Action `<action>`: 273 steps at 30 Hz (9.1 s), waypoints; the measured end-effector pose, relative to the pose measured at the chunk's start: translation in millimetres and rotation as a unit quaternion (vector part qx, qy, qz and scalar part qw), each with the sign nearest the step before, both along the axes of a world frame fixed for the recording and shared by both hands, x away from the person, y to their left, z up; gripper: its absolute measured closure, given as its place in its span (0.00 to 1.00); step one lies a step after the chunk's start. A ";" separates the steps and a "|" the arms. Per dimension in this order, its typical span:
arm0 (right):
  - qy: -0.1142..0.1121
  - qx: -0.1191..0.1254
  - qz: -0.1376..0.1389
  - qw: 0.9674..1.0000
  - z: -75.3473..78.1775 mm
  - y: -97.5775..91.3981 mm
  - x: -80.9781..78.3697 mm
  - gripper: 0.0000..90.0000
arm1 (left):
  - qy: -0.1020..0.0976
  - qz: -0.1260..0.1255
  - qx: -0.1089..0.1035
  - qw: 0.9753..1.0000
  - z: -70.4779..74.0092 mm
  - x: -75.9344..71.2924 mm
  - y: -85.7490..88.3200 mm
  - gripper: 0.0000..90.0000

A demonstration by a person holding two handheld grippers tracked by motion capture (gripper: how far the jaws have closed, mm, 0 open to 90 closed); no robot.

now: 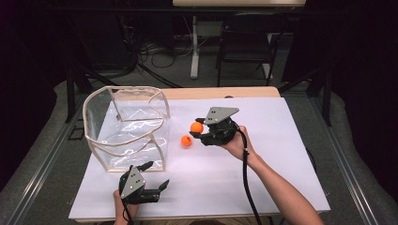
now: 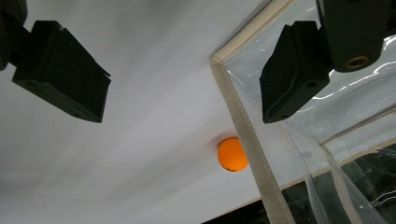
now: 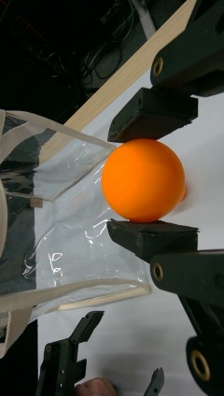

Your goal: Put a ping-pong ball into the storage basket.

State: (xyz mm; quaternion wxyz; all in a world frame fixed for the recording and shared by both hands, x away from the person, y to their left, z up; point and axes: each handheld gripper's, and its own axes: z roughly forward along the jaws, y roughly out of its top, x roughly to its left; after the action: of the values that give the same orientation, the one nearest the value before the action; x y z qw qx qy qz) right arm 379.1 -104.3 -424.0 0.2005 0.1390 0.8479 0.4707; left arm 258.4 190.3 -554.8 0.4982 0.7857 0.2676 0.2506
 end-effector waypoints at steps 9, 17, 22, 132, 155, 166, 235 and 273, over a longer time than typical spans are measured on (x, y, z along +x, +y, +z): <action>-0.002 -0.001 0.002 1.000 4.8 4.7 2.9 0.56 | 0.000 0.000 0.000 1.000 0.0 -0.2 -0.2 0.18; -0.002 -0.003 0.004 1.000 8.9 8.5 7.4 0.56 | 0.000 0.001 0.000 1.000 0.1 -0.4 0.0 0.18; -0.004 -0.003 0.004 1.000 13.2 11.2 9.0 0.56 | 0.000 0.001 0.000 1.000 -0.1 -0.2 -0.1 0.18; -0.035 -0.010 0.023 0.999 74.5 73.2 39.2 0.56 | -0.004 0.000 -0.004 1.000 0.8 -0.8 -0.2 0.18; -0.042 0.001 0.037 0.998 74.9 91.8 36.3 0.56 | -0.006 0.002 -0.006 1.000 1.2 -0.8 0.5 0.18; -0.043 -0.001 0.042 0.998 77.5 95.9 37.7 0.56 | -0.005 0.002 -0.005 1.000 0.9 -0.2 1.1 0.18; 0.007 -0.069 0.065 0.996 71.2 157.3 43.3 0.56 | -0.011 -0.003 -0.004 1.000 2.1 -2.0 0.0 0.18; 0.048 -0.042 0.061 0.996 67.5 132.5 47.1 0.13 | -0.008 -0.003 -0.004 1.000 1.8 -2.1 0.1 0.18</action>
State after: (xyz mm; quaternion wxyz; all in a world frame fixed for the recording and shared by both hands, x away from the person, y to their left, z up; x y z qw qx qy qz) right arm 426.2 28.2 -356.6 0.1362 0.1010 0.8826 0.4385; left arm 256.3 190.4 -553.0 0.5038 0.7828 0.2622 0.2542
